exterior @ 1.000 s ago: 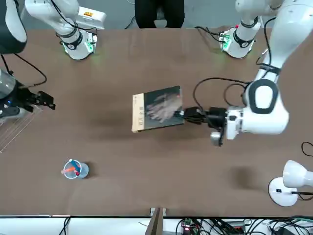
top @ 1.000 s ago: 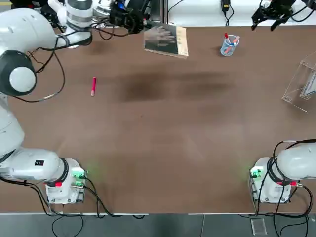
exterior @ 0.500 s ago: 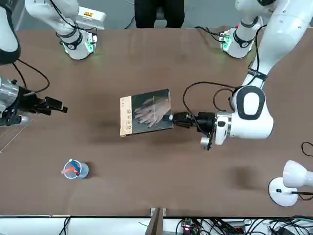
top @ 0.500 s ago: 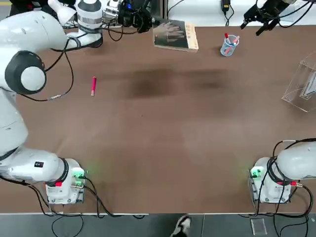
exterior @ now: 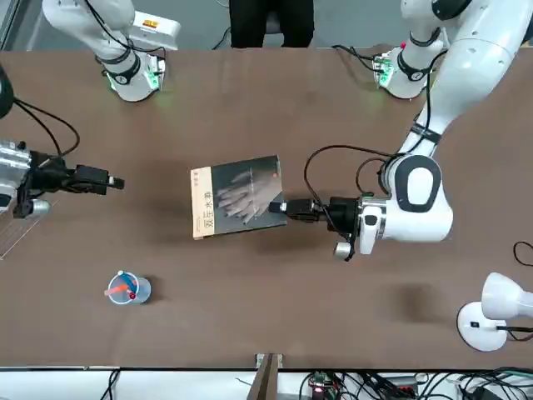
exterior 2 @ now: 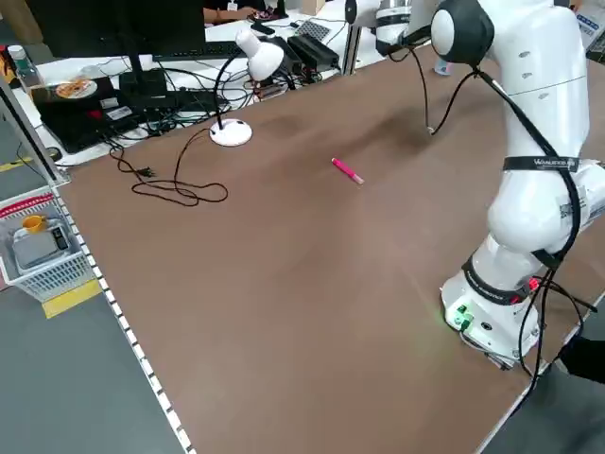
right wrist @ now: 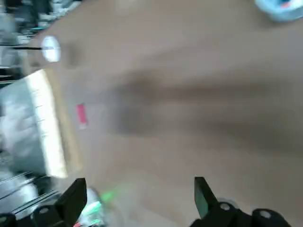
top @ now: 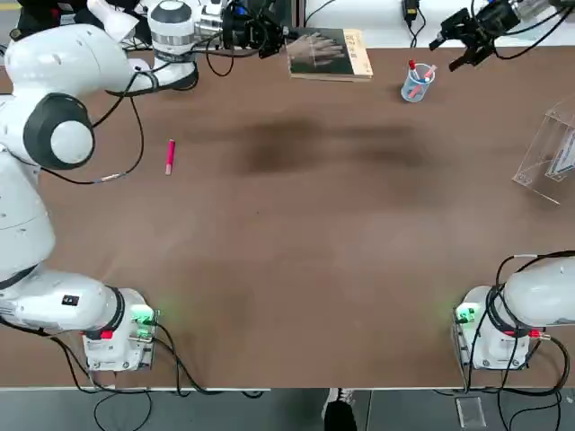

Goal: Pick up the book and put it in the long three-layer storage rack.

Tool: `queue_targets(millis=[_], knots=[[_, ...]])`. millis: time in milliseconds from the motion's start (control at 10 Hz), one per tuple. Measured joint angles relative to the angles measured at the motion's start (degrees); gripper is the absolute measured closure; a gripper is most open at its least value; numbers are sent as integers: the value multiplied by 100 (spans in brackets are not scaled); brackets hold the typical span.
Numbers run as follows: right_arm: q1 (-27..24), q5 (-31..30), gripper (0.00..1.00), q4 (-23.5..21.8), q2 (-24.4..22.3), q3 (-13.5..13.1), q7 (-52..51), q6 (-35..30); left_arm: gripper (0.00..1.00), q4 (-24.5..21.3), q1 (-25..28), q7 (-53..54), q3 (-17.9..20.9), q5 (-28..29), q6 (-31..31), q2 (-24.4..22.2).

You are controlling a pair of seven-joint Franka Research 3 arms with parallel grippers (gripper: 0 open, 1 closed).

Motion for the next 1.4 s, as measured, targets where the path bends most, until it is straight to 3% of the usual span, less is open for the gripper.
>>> queue_targets(millis=[500, 1400], knots=[[14, 2241, 0, -679, 343, -228, -1066, -324, 99, 270, -403, 8, 0, -95, 400, 339], [121, 3210, 0, -1076, 903, -327, -2433, -633, 99, 438, -766, 254, 8, -428, 736, 742]])
